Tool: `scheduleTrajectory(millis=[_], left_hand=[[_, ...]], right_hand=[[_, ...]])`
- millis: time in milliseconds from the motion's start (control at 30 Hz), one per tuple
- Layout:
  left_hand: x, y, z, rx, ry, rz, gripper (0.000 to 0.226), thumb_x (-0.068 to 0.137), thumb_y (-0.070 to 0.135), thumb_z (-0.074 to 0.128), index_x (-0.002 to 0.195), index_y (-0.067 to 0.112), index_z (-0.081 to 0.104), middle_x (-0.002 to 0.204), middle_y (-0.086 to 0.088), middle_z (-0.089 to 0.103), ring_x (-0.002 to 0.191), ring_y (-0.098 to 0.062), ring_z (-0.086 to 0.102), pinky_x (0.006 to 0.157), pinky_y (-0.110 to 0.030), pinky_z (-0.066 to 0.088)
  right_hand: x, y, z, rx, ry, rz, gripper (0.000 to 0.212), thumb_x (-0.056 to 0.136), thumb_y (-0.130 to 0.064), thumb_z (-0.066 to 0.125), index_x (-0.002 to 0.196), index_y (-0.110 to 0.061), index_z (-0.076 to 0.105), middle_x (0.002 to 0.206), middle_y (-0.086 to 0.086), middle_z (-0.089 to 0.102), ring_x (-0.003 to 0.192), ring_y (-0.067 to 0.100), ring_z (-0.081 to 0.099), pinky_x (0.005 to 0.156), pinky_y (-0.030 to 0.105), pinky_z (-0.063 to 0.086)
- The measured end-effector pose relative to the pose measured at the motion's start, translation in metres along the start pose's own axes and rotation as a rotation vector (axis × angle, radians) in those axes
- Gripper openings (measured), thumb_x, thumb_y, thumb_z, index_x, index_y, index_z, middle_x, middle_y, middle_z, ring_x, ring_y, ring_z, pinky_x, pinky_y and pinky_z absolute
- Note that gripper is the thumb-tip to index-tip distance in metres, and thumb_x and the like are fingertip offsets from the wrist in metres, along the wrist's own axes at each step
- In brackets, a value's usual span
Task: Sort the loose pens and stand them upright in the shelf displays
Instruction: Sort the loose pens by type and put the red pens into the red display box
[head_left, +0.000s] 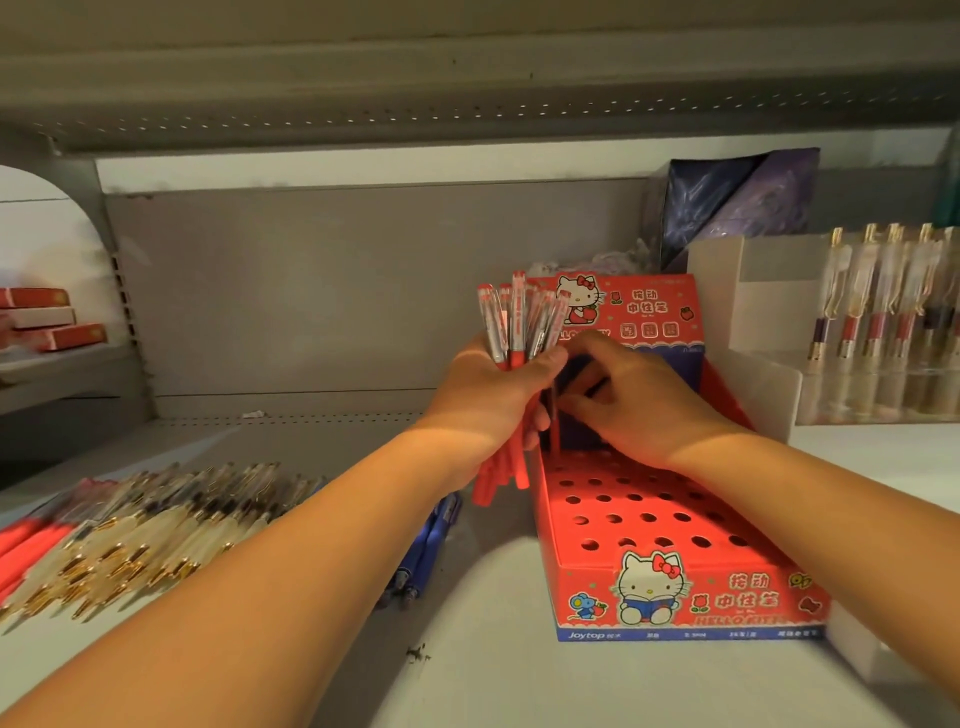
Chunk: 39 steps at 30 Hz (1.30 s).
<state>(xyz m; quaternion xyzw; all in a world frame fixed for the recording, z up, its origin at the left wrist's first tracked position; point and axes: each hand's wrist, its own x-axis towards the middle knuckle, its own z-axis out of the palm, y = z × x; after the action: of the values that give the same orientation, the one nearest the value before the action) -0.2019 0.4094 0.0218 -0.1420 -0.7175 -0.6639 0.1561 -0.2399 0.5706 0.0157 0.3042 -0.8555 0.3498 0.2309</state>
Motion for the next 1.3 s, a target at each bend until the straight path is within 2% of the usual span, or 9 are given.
scheduleTrajectory(millis=[133, 233, 400, 533, 700, 833, 1000, 1200, 1300], left_hand=[[-0.001, 0.000, 0.002, 0.053, -0.017, 0.039, 0.013, 0.093, 0.024, 0.067, 0.085, 0.017, 0.060, 0.047, -0.006, 0.056, 0.036, -0.020, 0.048, 0.039, -0.025, 0.042], [-0.002, 0.002, 0.002, 0.078, -0.053, 0.055, 0.008, 0.093, 0.021, 0.067, 0.086, 0.019, 0.063, 0.047, -0.006, 0.056, 0.035, -0.019, 0.048, 0.039, -0.024, 0.042], [-0.003, 0.002, 0.001, 0.105, -0.116, 0.056, 0.008, 0.094, 0.019, 0.066, 0.086, 0.019, 0.063, 0.047, -0.004, 0.055, 0.035, -0.015, 0.049, 0.038, -0.023, 0.042], [-0.004, 0.003, 0.000, 0.043, -0.108, 0.009, 0.016, 0.094, 0.026, 0.066, 0.082, 0.016, 0.060, 0.049, -0.002, 0.058, 0.041, -0.014, 0.056, 0.042, -0.025, 0.046], [-0.003, 0.008, -0.001, -0.025, -0.004, -0.049, 0.013, 0.093, 0.029, 0.068, 0.086, 0.019, 0.063, 0.060, 0.000, 0.065, 0.050, -0.015, 0.064, 0.045, -0.031, 0.054], [0.000, 0.012, -0.005, -0.027, 0.086, -0.020, 0.020, 0.094, 0.028, 0.066, 0.079, 0.016, 0.060, 0.054, 0.003, 0.058, 0.042, -0.016, 0.058, 0.045, -0.037, 0.056], [-0.001, 0.012, -0.007, 0.042, 0.130, -0.002, 0.018, 0.095, 0.026, 0.064, 0.081, 0.017, 0.058, 0.054, 0.005, 0.057, 0.038, -0.012, 0.050, 0.041, -0.027, 0.051], [0.001, 0.009, -0.005, 0.069, 0.078, 0.024, 0.009, 0.095, 0.018, 0.061, 0.092, 0.014, 0.054, 0.063, 0.001, 0.058, 0.039, -0.013, 0.046, 0.040, -0.025, 0.043], [0.002, 0.007, -0.004, 0.074, 0.078, 0.033, 0.009, 0.094, 0.018, 0.062, 0.091, 0.017, 0.053, 0.056, 0.002, 0.055, 0.041, -0.014, 0.047, 0.040, -0.026, 0.043]], right_hand=[[0.003, -0.011, -0.006, 0.240, 0.192, -0.006, 0.027, 0.092, -0.006, 0.059, 0.100, -0.030, 0.061, 0.088, -0.009, 0.066, 0.077, 0.007, 0.062, 0.069, 0.023, 0.048], [0.002, -0.021, -0.011, 0.618, 0.189, 0.027, 0.019, 0.093, -0.005, 0.060, 0.096, -0.023, 0.064, 0.080, -0.008, 0.070, 0.072, 0.005, 0.064, 0.057, 0.024, 0.050], [-0.002, -0.024, -0.012, 0.795, 0.176, 0.086, 0.007, 0.089, -0.007, 0.065, 0.090, -0.013, 0.063, 0.068, -0.007, 0.069, 0.063, 0.010, 0.064, 0.048, 0.025, 0.047], [-0.002, -0.024, -0.013, 0.901, 0.156, 0.136, 0.007, 0.092, -0.007, 0.061, 0.087, -0.011, 0.064, 0.072, -0.001, 0.069, 0.066, 0.009, 0.067, 0.055, 0.021, 0.052], [-0.001, -0.029, -0.013, 0.993, 0.146, 0.196, 0.015, 0.099, -0.003, 0.049, 0.095, -0.008, 0.062, 0.083, 0.008, 0.071, 0.074, 0.017, 0.071, 0.069, 0.029, 0.061], [0.001, -0.031, -0.017, 0.981, 0.277, 0.195, 0.018, 0.101, 0.000, 0.045, 0.100, -0.008, 0.061, 0.094, 0.013, 0.068, 0.077, 0.019, 0.070, 0.066, 0.031, 0.061], [0.004, -0.026, -0.025, 0.714, 0.450, 0.104, 0.026, 0.097, 0.004, 0.050, 0.104, -0.020, 0.055, 0.090, 0.004, 0.068, 0.073, 0.013, 0.069, 0.062, 0.034, 0.061], [0.003, -0.016, -0.023, 0.501, 0.393, 0.033, 0.045, 0.095, 0.009, 0.048, 0.091, -0.035, 0.053, 0.083, 0.000, 0.065, 0.084, 0.023, 0.069, 0.067, 0.038, 0.061], [0.002, -0.011, -0.020, 0.509, 0.325, 0.044, 0.044, 0.096, 0.009, 0.047, 0.090, -0.034, 0.054, 0.074, -0.007, 0.067, 0.070, 0.015, 0.069, 0.061, 0.029, 0.060]])
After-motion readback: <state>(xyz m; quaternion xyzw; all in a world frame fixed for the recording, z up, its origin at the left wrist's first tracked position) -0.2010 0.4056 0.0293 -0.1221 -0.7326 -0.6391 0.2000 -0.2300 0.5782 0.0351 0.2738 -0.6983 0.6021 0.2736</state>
